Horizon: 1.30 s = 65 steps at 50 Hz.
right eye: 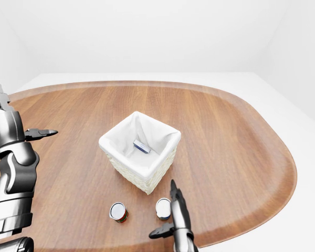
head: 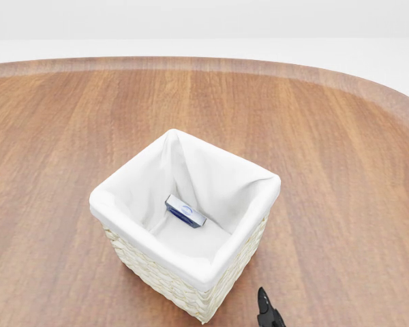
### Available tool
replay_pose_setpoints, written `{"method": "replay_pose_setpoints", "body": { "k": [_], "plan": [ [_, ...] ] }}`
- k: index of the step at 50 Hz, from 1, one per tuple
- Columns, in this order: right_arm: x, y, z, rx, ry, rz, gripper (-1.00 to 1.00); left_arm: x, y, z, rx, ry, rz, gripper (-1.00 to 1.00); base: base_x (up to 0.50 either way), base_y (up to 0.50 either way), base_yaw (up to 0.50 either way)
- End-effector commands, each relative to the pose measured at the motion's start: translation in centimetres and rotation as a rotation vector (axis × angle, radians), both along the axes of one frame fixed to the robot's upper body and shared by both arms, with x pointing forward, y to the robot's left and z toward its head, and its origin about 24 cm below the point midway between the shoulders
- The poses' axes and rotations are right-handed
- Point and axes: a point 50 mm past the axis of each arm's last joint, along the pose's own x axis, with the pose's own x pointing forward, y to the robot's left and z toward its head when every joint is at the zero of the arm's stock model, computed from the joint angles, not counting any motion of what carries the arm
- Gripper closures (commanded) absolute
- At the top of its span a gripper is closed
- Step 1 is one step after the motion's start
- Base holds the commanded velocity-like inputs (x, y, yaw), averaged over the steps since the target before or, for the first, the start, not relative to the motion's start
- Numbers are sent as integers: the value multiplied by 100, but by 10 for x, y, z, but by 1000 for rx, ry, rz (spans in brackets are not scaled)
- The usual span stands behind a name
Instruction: Pick up the alphabet soup and the cream cheese box, and put them in the basket.
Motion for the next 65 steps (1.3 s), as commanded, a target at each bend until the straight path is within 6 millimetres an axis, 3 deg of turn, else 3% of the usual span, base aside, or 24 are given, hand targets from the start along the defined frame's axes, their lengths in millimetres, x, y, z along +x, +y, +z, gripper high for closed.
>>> {"method": "replay_pose_setpoints", "body": {
  "k": [1, 27, 28, 29, 30, 40, 48, 65],
  "plan": [
    [6, 5, 5, 11, -29, 17, -100, -1, 0, 1, 0, 1, 0, -100, 0, 0, 0],
    [13, 7, -13, -22, 39, 8, -100, -1, 0, 1, -3, -1, 0, -100, 0, 0, 0],
    [13, 7, -12, -20, 38, 6, -50, -1, 0, 2, -3, -2, 0, -100, 0, 0, 0],
    [13, 7, -11, -16, 35, 5, 51, -1, 0, 2, -4, -2, 0, -100, 0, 0, 0],
    [12, 7, -11, -13, 34, 7, 100, -1, 0, 1, -4, -2, 0, -100, 0, 0, 0],
    [10, 4, -13, -16, 42, -5, 100, 0, 1, 1, -4, -2, 0, -100, 0, 0, 0],
    [7, 0, -3, 29, 11, -31, 100, -1, 0, 1, -3, -1, 0, -100, 0, 0, 0],
    [2, -8, 49, 79, -197, -41, 100, 1, 0, 0, 1, 5, -1, -100, 0, 0, 0]
  ]
}}
